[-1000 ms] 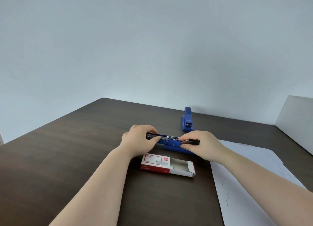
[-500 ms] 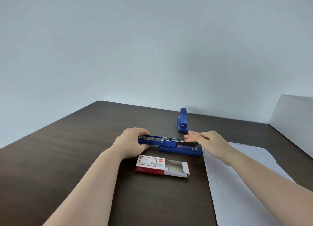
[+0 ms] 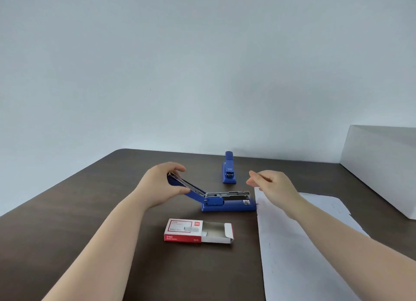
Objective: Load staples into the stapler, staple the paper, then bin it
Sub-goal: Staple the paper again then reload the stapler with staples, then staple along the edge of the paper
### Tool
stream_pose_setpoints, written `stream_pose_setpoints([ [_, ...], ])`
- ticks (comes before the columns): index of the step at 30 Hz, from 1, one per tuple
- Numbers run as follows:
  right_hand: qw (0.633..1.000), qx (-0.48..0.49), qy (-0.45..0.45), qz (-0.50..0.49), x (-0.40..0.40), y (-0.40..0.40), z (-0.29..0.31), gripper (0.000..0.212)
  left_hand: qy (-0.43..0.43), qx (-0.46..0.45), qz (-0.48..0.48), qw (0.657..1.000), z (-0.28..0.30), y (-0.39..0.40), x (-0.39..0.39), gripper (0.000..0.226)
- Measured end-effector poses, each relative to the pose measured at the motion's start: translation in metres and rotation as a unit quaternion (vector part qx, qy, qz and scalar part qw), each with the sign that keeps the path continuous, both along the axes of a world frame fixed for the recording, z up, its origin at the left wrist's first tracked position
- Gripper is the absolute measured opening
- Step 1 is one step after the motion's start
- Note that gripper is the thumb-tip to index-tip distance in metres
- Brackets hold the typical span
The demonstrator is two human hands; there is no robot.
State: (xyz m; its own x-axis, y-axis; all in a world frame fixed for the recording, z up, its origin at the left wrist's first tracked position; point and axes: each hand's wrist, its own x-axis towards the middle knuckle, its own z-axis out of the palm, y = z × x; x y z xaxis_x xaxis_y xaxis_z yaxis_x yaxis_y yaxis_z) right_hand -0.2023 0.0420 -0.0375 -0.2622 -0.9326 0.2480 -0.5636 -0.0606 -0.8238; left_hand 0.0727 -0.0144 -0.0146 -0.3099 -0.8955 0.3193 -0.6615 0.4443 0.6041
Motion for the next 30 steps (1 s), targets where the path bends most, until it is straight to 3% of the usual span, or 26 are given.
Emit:
stream_pose_setpoints([
  [6,0.966,0.051,0.217,-0.130,-0.038,-0.011,-0.013,0.028,0.142,0.009,-0.049,0.989,0.024,0.016,-0.049,0.055],
  [10,0.924,0.171,0.313,-0.134,-0.062,-0.008,-0.023,0.049,0.120,0.036,-0.099,0.987,0.022,0.020,-0.086,0.040],
  [15,0.902,0.186,0.372,-0.113,-0.071,-0.006,-0.027,0.053,0.085,0.049,-0.146,0.984,0.010,0.027,-0.106,0.033],
  [22,0.929,0.146,0.334,-0.071,-0.074,-0.001,-0.022,0.027,0.004,0.039,-0.168,0.985,0.002,0.030,-0.112,0.037],
  [27,0.978,0.109,0.173,-0.031,-0.080,0.008,-0.005,0.035,-0.070,0.032,-0.166,0.983,-0.008,0.030,-0.118,0.040],
  [30,0.983,0.104,0.151,-0.013,-0.082,0.014,0.003,0.030,-0.068,0.027,-0.163,0.984,-0.009,0.030,-0.118,0.041],
])
